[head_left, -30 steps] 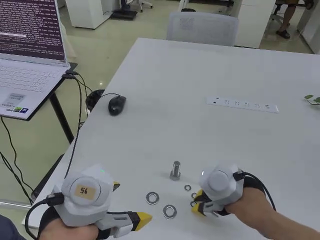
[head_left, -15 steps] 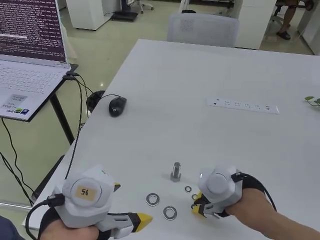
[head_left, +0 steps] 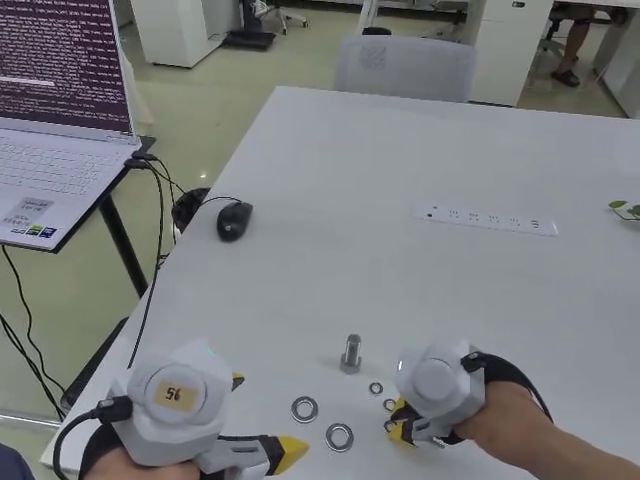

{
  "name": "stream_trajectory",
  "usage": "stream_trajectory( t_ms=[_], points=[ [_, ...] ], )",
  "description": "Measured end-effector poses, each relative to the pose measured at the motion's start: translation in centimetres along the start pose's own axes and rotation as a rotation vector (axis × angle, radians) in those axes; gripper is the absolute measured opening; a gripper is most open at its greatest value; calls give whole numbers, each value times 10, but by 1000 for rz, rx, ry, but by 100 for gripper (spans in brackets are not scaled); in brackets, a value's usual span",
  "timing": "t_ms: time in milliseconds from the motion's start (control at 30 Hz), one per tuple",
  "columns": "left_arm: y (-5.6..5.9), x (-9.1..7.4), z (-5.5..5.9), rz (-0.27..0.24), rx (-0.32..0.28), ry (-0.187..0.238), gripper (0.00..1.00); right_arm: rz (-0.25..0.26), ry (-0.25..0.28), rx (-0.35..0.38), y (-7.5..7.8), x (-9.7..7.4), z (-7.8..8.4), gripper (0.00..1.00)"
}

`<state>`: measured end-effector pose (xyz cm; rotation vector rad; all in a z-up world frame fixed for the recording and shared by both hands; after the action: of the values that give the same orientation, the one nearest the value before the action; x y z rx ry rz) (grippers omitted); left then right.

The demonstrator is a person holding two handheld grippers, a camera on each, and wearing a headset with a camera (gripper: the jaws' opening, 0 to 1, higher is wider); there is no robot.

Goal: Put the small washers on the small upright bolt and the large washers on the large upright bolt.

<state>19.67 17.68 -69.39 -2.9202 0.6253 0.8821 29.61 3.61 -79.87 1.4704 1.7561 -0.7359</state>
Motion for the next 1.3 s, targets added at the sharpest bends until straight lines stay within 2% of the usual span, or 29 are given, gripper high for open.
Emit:
stream_trajectory(
  t_ms=[167, 300, 467, 600, 733, 1033, 1300],
  points=[
    [-1, 1, -2, 0, 2, 3, 66, 25, 18, 34, 0, -1, 1, 14],
    [-1, 0, -1, -1, 1, 3, 66, 48, 53, 97, -1, -3, 3, 13],
    [-2, 0, 0, -4, -4, 2, 66, 61, 59, 102, -3, -5, 6, 13],
    [-2, 0, 1, -4, -7, 2, 66, 76, 101, 165, 1, -8, 5, 13],
    [-1, 0, 1, -3, -7, 1, 66, 94, 114, 196, 4, -12, 7, 13],
    [-1, -1, 1, -4, -9, 1, 66, 162, 145, 244, 10, -31, 14, 13],
    [0, 0, -1, -1, -6, 4, 66, 259, 155, 298, 29, -62, 29, 13]
  ],
)
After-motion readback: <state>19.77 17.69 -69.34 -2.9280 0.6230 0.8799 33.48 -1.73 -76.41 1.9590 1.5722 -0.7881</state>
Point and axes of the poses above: the centre of the closed fingertips' face, and the gripper's own axes: x roughly forward along the fingers, y roughly to its right, z roughly out of its underside, the point moved 3 cm from there along -x, roughly backward along the fingers, and after that the axes turned 9 degrees about y, right-handed, at the moved point
